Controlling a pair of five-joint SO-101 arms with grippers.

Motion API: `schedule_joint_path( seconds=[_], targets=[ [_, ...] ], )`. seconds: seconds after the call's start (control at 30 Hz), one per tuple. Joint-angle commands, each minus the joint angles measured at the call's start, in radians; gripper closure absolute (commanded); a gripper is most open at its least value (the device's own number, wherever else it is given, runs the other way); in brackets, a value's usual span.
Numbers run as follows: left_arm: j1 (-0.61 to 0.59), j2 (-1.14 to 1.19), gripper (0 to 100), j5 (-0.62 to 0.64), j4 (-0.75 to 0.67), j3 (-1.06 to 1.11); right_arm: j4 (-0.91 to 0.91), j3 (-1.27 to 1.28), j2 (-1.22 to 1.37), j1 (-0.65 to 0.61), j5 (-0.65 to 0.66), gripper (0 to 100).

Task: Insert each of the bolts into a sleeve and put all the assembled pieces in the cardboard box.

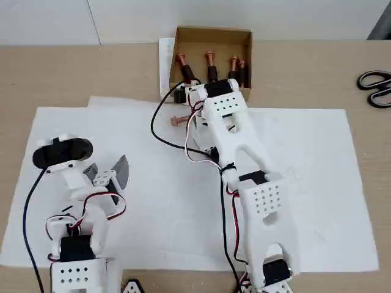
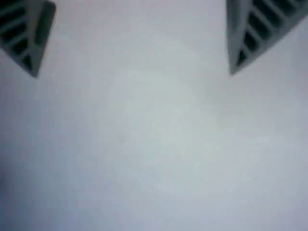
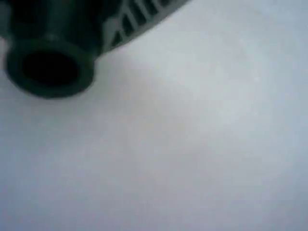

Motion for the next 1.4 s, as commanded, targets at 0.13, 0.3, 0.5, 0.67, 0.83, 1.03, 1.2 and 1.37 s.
schedule_joint_path(
  seconds=[0.13,0.3,0.5,0.67,0.83,1.03,1.2,1.37],
  targets=[
    [0.006,-0.008,76,-0.008,0.006,-0.068,0.019,0.0,-0.196,0.036,0.041,99.5],
    [0.034,-0.006,76,-0.008,0.083,-0.186,0.024,0.034,-0.455,0.105,0.041,99.5],
    [0.143,0.023,76,-0.008,0.091,-0.3,0.022,0.186,-0.702,0.197,0.049,99.5],
    [0.153,0.288,76,-0.008,0.064,-0.472,0.022,0.272,-0.84,0.275,0.08,99.5],
    [0.18,0.663,76,-0.006,0.143,-0.805,0.022,0.365,-0.934,0.3,0.098,99.5],
    [0.311,1.129,76,-0.003,0.387,-1.274,0.019,0.443,-1.004,0.302,0.097,99.5],
    [0.358,1.508,76,0.008,0.5,-1.583,0.018,0.505,-1.038,0.302,0.095,99.5],
    [0.358,1.754,76,0.1,0.517,-1.797,0.016,0.52,-1.059,0.303,0.092,99.5]
  ],
)
